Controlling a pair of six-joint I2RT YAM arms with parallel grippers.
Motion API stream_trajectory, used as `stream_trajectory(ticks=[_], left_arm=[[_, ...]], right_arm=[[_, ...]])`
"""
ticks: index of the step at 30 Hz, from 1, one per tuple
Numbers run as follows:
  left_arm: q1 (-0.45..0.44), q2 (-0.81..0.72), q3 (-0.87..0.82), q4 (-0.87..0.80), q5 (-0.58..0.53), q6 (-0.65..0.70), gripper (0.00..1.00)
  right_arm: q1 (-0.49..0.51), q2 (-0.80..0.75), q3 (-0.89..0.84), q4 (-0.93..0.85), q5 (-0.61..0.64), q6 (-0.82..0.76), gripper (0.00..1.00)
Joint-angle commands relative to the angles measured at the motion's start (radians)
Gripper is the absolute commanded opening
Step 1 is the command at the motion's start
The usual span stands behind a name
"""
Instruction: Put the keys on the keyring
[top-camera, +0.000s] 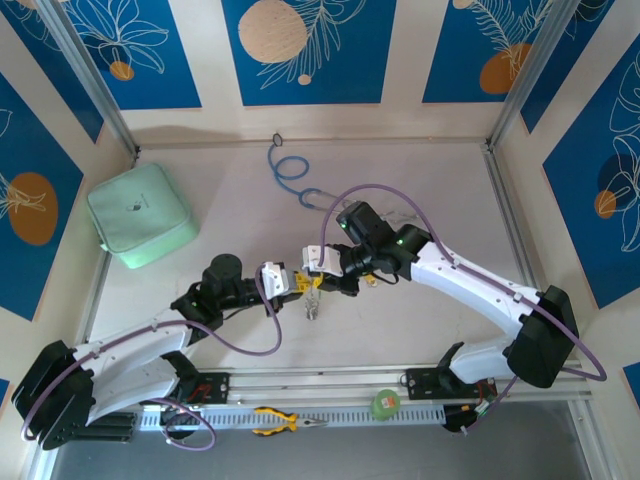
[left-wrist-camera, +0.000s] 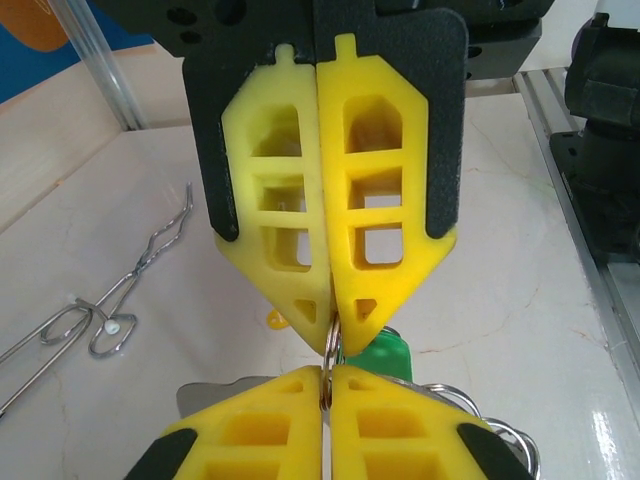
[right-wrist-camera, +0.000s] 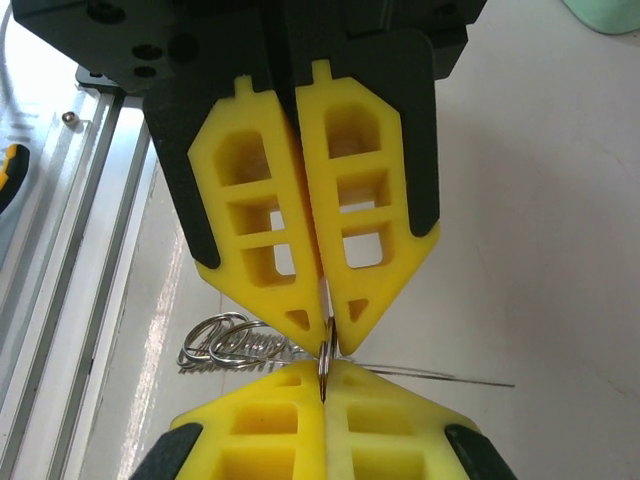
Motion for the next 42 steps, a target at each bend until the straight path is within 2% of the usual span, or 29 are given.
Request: stream_trajectory(ticks=[1,5,8,10,13,14,16,21,29,37,42], left_arm=[[-0.008,-0.003,0.016,0.096,0.020,-0.017,0.10],[-0.007,-0.005,0.012,0.109,0.023,-0.022,0.10],[-0.007,-0.005,0.008,0.121,0.031,-0.028,0.00],[-0.007,-0.007,0.006,0.127,0.031,-0.031,0.00],[-0.008,-0.014,-0.006,0.146,0.030,-0.038,0.00],[-0.007,-0.016,-0.010,0.153,0.030,-0.041,0.00],[-0.007,-0.016,-0.015,0.167,0.033,-0.051,0.00],[-0.007,-0.014,-0.025,0.194,0.042,-0.070,0.00],[-0.008,-0.013,-0.027,0.193,0.042,-0.067,0.00],[-0.008,-0.010,-0.027,0.195,0.045,-0.066,0.00],[-0.007,-0.014,-0.028,0.195,0.045,-0.068,0.00]], right_arm=[[0.016,-0.022,-0.012,0.098,-0.136,0.037,0.00],[0.016,-0.024,-0.019,0.104,-0.146,0.045,0.00],[0.013,-0.033,-0.031,0.118,-0.155,0.056,0.00],[0.002,-0.047,-0.049,0.143,-0.151,0.075,0.00],[-0.054,-0.094,-0.112,0.215,-0.191,0.122,0.27],[-0.082,-0.109,-0.137,0.244,-0.219,0.141,0.31],[-0.119,-0.127,-0.175,0.282,-0.269,0.164,0.33],[-0.134,-0.122,-0.198,0.292,-0.292,0.165,0.33],[-0.154,-0.139,-0.207,0.266,-0.274,0.153,0.24],[-0.155,-0.142,-0.208,0.220,-0.234,0.118,0.26],[-0.153,-0.131,-0.199,0.212,-0.237,0.113,0.21]])
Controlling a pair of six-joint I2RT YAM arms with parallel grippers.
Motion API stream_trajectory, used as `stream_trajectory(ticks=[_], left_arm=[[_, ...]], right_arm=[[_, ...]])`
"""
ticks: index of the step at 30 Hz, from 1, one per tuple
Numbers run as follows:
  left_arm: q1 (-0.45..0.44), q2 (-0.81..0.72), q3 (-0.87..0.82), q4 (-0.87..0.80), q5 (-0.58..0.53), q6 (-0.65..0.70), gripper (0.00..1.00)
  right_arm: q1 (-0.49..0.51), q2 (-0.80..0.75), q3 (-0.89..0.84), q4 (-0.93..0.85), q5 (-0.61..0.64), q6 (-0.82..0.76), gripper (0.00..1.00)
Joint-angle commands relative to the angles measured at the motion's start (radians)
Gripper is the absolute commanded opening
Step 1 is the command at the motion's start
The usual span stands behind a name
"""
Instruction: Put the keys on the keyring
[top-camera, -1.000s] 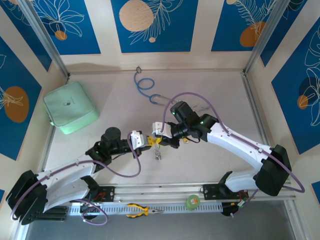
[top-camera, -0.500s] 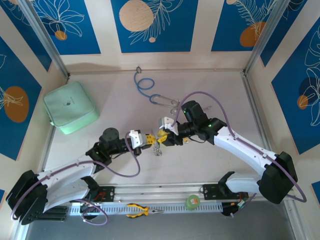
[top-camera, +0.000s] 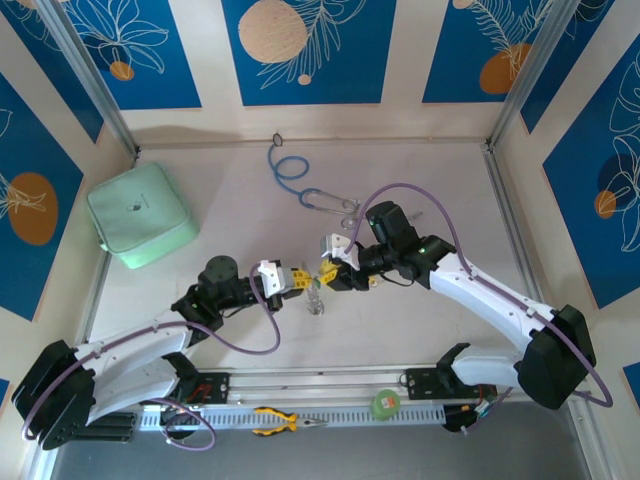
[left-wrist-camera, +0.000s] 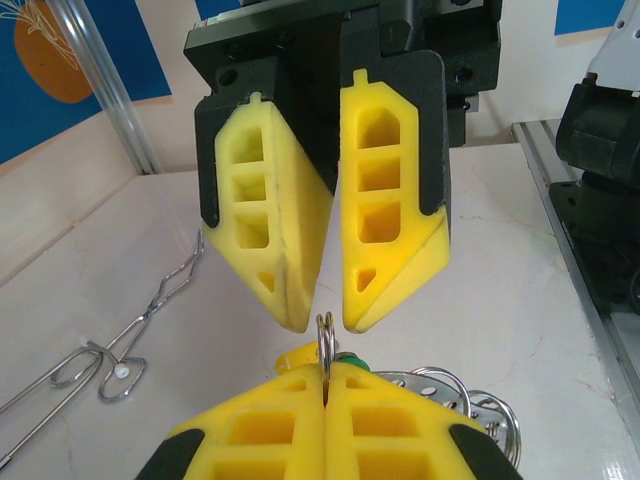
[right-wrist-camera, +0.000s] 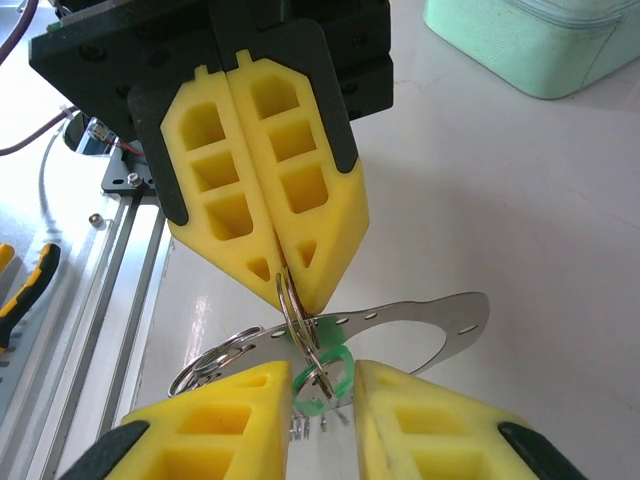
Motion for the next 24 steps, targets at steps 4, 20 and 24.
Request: stream_trajectory(ticks=[4,20,24], left_arm=[[-0.007,-0.014,-0.005,0.061,0.029,-0.012,0.00],[-0.007,-0.002,-0.008,0.085,0.043,-0.020,0.00],[-0.007,-0.001,-0.009,0.080,0.040,-0.017,0.00]], right_arm=[[0.000,-0.007,0.000,-0.034,-0.014,-0.017,0.13],[0.023,0.055,0.014,-0.022,-0.032,-0.007,0.01],[0.001,0.006,-0.023,0.046,-0.041,0.028,0.19]])
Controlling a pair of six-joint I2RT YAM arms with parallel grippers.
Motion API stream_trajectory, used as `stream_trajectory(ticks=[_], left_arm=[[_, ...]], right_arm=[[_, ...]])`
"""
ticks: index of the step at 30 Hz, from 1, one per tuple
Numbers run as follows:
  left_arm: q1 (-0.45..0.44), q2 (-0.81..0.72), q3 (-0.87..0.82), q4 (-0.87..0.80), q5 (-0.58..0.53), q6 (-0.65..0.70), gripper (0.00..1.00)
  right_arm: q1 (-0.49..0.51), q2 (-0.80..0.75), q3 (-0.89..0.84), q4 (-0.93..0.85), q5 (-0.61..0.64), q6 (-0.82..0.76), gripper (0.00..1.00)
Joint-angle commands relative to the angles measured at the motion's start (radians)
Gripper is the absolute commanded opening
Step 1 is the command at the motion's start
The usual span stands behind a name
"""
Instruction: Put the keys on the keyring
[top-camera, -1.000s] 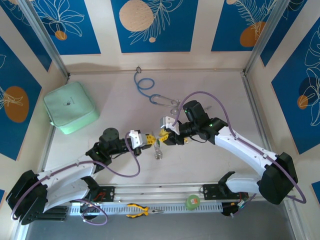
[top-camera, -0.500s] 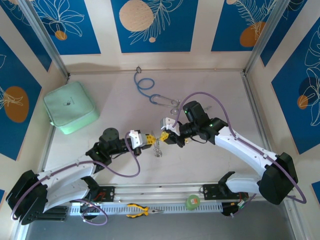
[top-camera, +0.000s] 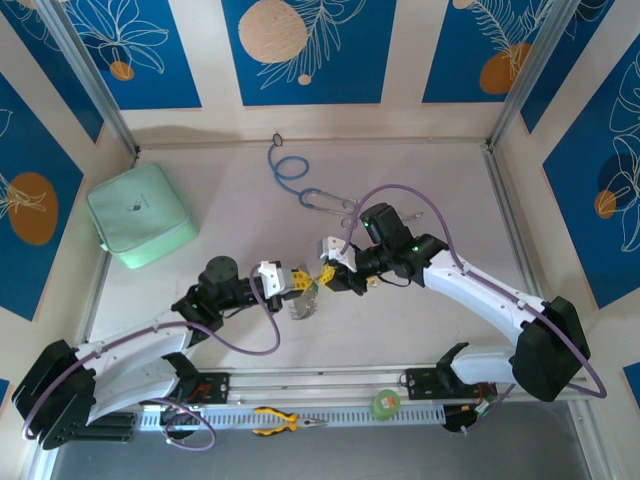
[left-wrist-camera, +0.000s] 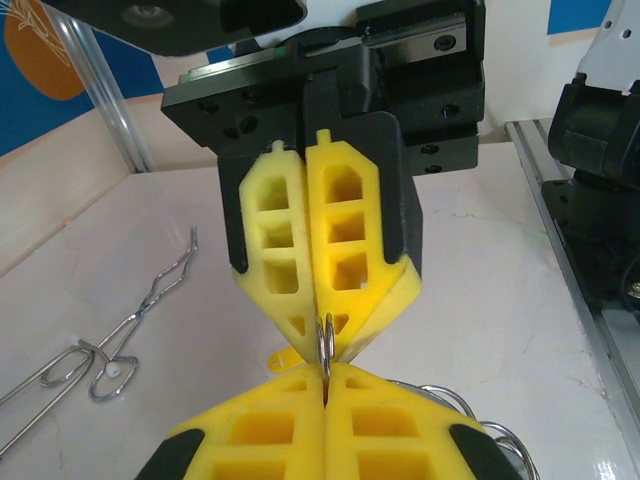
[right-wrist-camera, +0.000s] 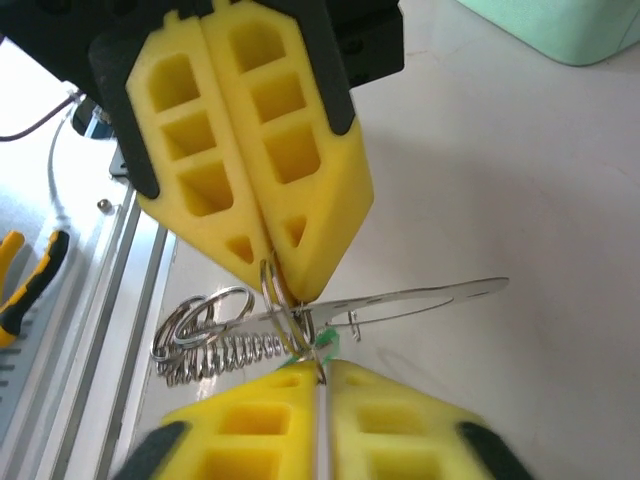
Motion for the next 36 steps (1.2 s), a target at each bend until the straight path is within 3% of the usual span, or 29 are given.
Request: stream_trajectory(ticks=[1,4,12,21,23,24,25,26,29,32,36], left_arm=[[-0.008,-0.002,-0.003,0.071,0.030,-0.013,0.00],[-0.006,0.003,-0.002,0.075,0.033,-0.015,0.00],[-0.007,-0.003,-0.002,0.077,0.035,-0.020,0.00],[-0.008,0.001,-0.002,0.075,0.028,-0.014,0.00],[-0.007,0.001,-0.002,0.069,0.004,-0.014,0.00],[-0.007,0.000,-0.002,0.064,-0.010,-0.012,0.10],[-0.006,-0.001,0.000,0.051,-0.030,-0.006,0.22],[-0.007,0.001,0.007,0.025,-0.052,0.006,0.24],[-0.008,0.007,0.044,-0.090,-0.103,0.055,0.23],[-0.006,0.016,0.053,-0.102,-0.146,0.062,0.22],[-0.007,0.024,0.059,-0.104,-0.141,0.062,0.23]], right_arm=[[-0.012,-0.054,-0.034,0.068,-0.035,0.026,0.22],[-0.012,-0.073,-0.048,0.080,-0.050,0.018,0.26],[0.007,-0.042,-0.028,0.097,-0.060,0.015,0.25],[0.009,-0.025,-0.013,0.092,-0.091,0.014,0.00],[0.006,-0.026,-0.003,0.069,-0.091,0.000,0.00],[0.006,-0.028,0.004,0.055,-0.082,-0.012,0.00],[0.007,-0.029,0.016,0.027,-0.058,-0.031,0.00],[0.011,-0.027,0.031,-0.007,-0.027,-0.058,0.00],[0.034,-0.009,0.084,-0.122,0.098,-0.140,0.00],[0.074,0.020,0.142,-0.224,0.227,-0.214,0.00],[0.098,0.050,0.190,-0.277,0.285,-0.225,0.00]])
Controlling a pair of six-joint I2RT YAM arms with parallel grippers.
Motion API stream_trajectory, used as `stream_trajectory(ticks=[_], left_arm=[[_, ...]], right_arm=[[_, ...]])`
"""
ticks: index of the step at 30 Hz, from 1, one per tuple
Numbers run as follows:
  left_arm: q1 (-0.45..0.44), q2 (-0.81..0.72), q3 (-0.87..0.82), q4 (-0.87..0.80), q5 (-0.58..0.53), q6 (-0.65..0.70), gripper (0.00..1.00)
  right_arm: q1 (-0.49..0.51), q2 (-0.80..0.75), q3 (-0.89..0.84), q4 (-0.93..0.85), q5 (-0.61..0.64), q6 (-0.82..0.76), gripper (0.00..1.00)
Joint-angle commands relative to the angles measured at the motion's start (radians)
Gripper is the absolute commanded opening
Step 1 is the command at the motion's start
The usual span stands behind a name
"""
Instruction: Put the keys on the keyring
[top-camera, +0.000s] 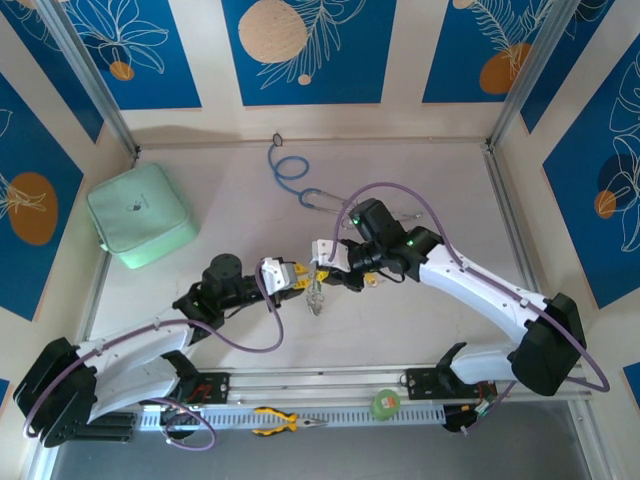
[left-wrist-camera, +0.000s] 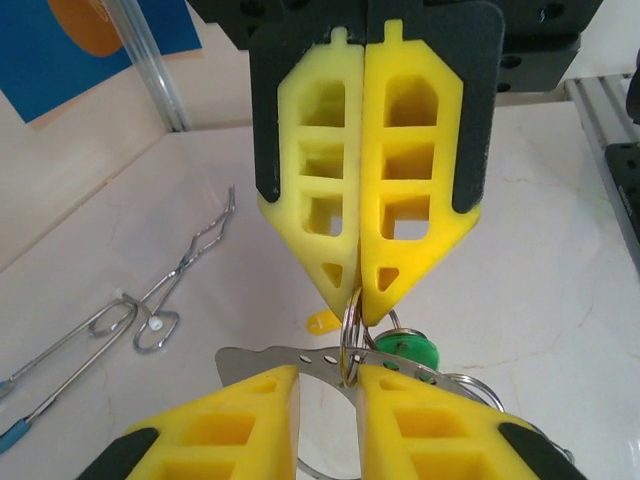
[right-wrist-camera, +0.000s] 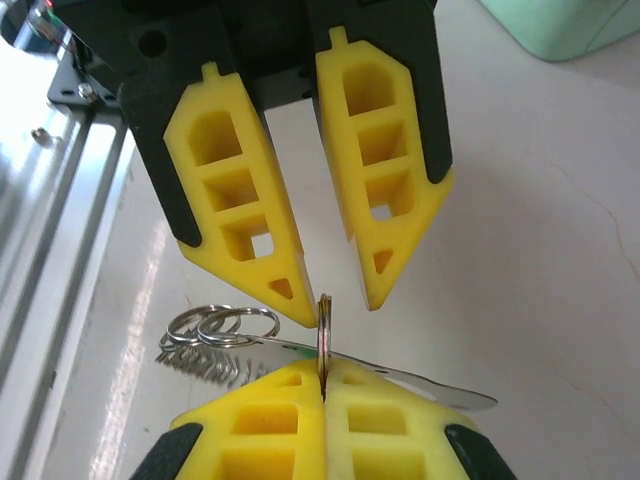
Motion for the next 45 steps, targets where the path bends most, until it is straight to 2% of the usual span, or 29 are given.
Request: stream_trajectory(ticks=[1,7,14,17,20,21,23,25,27,32,36,45], left_arm=[[-0.007,0.006,0.034,-0.017,-0.024,0.020,0.23],[-0.007,0.007,0.026,0.014,0.012,0.001,0.24],[-0.007,0.014,0.031,0.010,0.021,-0.003,0.23],[-0.007,0.014,0.031,0.007,0.030,-0.001,0.16],[-0.007,0.009,0.032,0.007,0.043,0.000,0.00],[-0.007,0.007,0.030,0.007,0.047,0.000,0.00],[-0.006,-0.003,0.023,0.022,0.054,-0.004,0.00],[-0.007,-0.012,0.003,0.068,0.063,-0.020,0.00],[-0.005,-0.019,-0.018,0.135,0.072,-0.050,0.00],[-0.002,-0.016,-0.060,0.300,0.105,-0.126,0.00],[0.000,-0.015,-0.066,0.329,0.123,-0.145,0.00],[0.003,-0.005,-0.068,0.364,0.148,-0.170,0.00]], right_arm=[[0.024,0.019,0.052,-0.106,0.081,-0.056,0.00],[0.068,0.060,0.101,-0.119,0.138,-0.044,0.00],[0.090,0.061,0.107,-0.072,0.082,-0.009,0.00],[0.097,0.054,0.093,-0.047,0.046,0.004,0.00],[0.088,0.030,0.063,-0.006,0.022,0.028,0.00],[0.077,0.015,0.044,0.024,0.012,0.047,0.00],[0.038,-0.023,-0.007,0.087,-0.026,0.090,0.12],[-0.031,-0.075,-0.083,0.170,-0.132,0.151,0.29],[-0.066,-0.101,-0.131,0.221,-0.200,0.183,0.33],[-0.071,-0.090,-0.142,0.229,-0.257,0.187,0.33],[-0.070,-0.073,-0.134,0.236,-0.256,0.184,0.33],[-0.068,-0.057,-0.125,0.241,-0.290,0.188,0.16]])
